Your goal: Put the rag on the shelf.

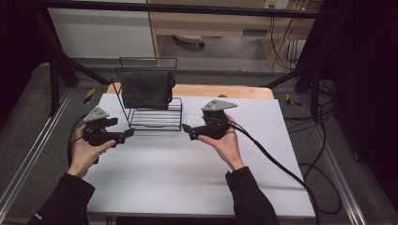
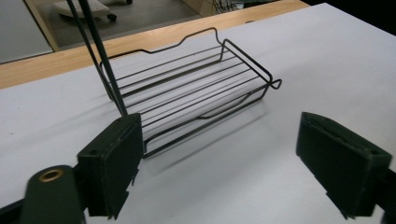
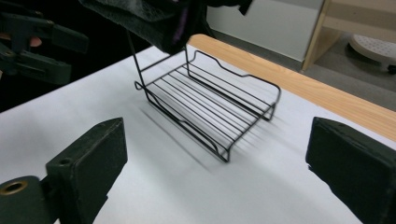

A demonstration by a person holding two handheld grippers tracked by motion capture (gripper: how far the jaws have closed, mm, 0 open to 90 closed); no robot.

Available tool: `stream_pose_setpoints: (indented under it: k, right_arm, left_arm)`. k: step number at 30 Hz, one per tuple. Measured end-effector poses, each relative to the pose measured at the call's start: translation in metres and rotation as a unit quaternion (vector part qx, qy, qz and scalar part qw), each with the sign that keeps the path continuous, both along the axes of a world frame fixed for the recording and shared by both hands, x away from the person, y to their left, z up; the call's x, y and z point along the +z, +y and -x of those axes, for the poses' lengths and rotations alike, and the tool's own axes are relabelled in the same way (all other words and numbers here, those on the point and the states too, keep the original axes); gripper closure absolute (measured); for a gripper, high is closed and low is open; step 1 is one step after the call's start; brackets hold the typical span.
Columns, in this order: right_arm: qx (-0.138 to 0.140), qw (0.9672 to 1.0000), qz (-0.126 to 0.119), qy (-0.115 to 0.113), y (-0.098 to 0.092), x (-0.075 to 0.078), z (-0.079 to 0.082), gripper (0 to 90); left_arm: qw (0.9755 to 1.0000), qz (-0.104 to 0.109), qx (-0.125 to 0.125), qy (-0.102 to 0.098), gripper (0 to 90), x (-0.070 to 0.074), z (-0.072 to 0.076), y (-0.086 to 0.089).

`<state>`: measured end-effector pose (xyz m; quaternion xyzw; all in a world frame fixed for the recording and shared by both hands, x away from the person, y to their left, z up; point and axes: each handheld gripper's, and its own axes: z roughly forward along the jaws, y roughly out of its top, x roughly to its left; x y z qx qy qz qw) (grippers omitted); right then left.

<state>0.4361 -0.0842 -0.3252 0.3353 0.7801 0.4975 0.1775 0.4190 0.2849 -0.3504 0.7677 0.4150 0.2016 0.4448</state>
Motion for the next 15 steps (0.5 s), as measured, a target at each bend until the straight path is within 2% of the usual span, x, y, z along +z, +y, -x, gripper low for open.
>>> stream_pose_setpoints:
  k: [5,8,15]
  right_arm:
    - [-0.003,1.0000,0.000,0.009,-0.027,0.001,0.011,2.9]
    - [-0.012,0.9999,0.005,0.006,-0.043,-0.003,0.019,2.3]
    - [-0.018,0.9995,-0.011,0.024,-0.079,-0.024,0.036,0.7]
  left_arm:
    - [1.0000,-0.001,-0.008,0.006,9.1,-0.001,0.008,-0.003]
    - [0.9999,0.001,-0.015,0.006,7.6,-0.003,0.014,-0.004]
    - [0.9997,0.001,-0.025,-0.003,7.0,-0.018,0.031,-0.006]
